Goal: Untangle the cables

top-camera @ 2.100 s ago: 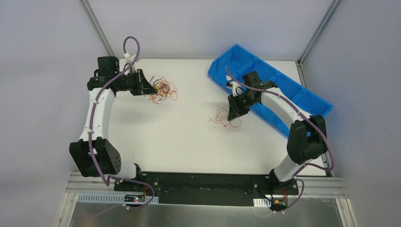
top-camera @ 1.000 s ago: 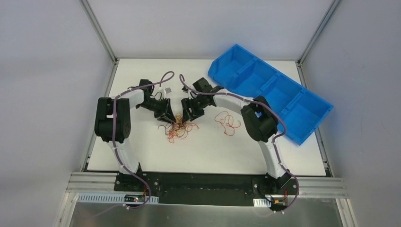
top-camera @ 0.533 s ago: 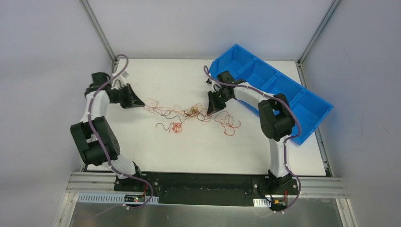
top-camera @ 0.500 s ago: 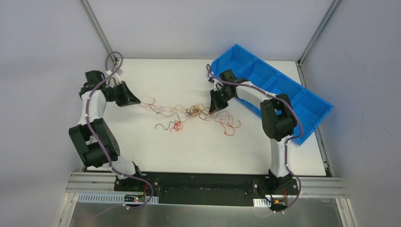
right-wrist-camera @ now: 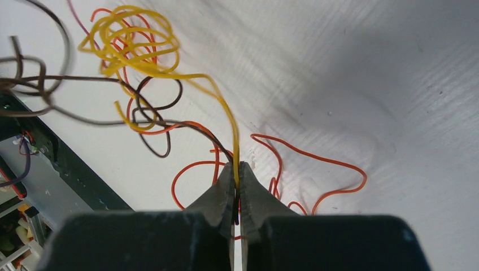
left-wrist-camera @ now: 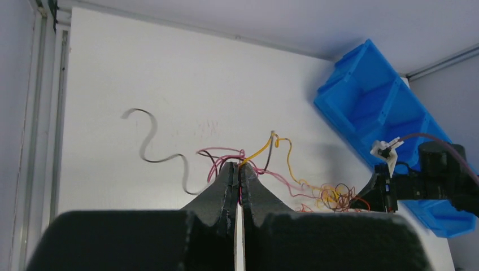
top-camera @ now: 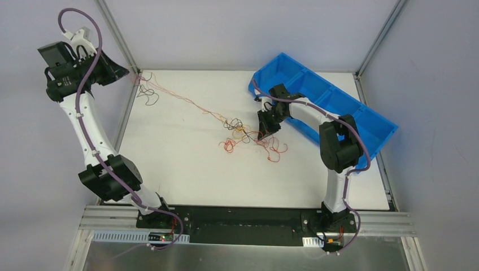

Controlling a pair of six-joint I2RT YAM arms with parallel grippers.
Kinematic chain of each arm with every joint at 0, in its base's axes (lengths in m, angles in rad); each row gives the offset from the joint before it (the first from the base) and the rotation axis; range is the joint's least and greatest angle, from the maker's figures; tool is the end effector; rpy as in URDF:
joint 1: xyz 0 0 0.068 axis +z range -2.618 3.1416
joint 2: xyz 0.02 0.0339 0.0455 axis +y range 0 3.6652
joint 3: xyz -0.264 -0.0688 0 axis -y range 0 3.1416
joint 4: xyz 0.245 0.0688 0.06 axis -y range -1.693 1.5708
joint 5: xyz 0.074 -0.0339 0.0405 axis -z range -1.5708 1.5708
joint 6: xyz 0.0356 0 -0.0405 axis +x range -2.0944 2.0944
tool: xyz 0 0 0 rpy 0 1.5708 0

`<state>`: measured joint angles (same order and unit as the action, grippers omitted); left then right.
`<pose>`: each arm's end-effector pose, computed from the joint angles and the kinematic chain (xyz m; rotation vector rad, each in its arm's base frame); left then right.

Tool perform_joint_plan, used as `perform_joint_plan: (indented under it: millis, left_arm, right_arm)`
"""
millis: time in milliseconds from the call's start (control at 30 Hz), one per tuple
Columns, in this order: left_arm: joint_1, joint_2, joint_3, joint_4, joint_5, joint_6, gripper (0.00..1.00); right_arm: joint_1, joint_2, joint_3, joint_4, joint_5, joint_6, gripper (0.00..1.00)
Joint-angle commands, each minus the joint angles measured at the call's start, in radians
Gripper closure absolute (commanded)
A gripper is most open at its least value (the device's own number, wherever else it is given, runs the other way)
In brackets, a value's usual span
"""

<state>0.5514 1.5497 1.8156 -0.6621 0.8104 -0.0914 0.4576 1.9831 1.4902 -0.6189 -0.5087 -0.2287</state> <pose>0.2912 0.1488 0.4617 -0.0808 1.8652 -0.4773 0.3661 0.1996 0.1981 -1.0422 2.4392 0.7545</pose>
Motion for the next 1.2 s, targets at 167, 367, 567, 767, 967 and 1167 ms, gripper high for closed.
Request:
perform_joint_plan:
  millis: [167,367,567,767,967,1167]
  left_arm:
    - [0.007,0.094,0.356,0.14,0.055,-0.29,1.0]
    - [0.005,0.164,0.493,0.269,0.119,-0.443,1.0]
    - [0.003,0.143,0.41,0.297,0.19,-0.456,1.0]
    - [-0.031,0.031,0.066,0.3,0.237,-0.336,1.0]
    - [-0.07,-0.007,-0.219,0.187,0.243,-0.161,0.24]
    - [-0.262,-0.081,-0.338,0.142,0.294,-0.021,0.13]
  right_arm:
    - [-0.004,-0.046,-0.088,-0.066,0.026,-0.119,1.0]
    - [-0.005,-0.028,-0.082,-0.065,0.035,-0.135,1.0]
    - [-0.001,-0.028,-0.04,-0.077,0.005,-0.126,1.0]
    - [0.017,-0.076,0.092,-0.037,-0.074,-0.014,1.0]
    - [0.059,-0.11,0.265,-0.028,-0.18,0.089,1.0]
    - [0.112,-0.148,0.308,-0.007,-0.236,0.095,1.0]
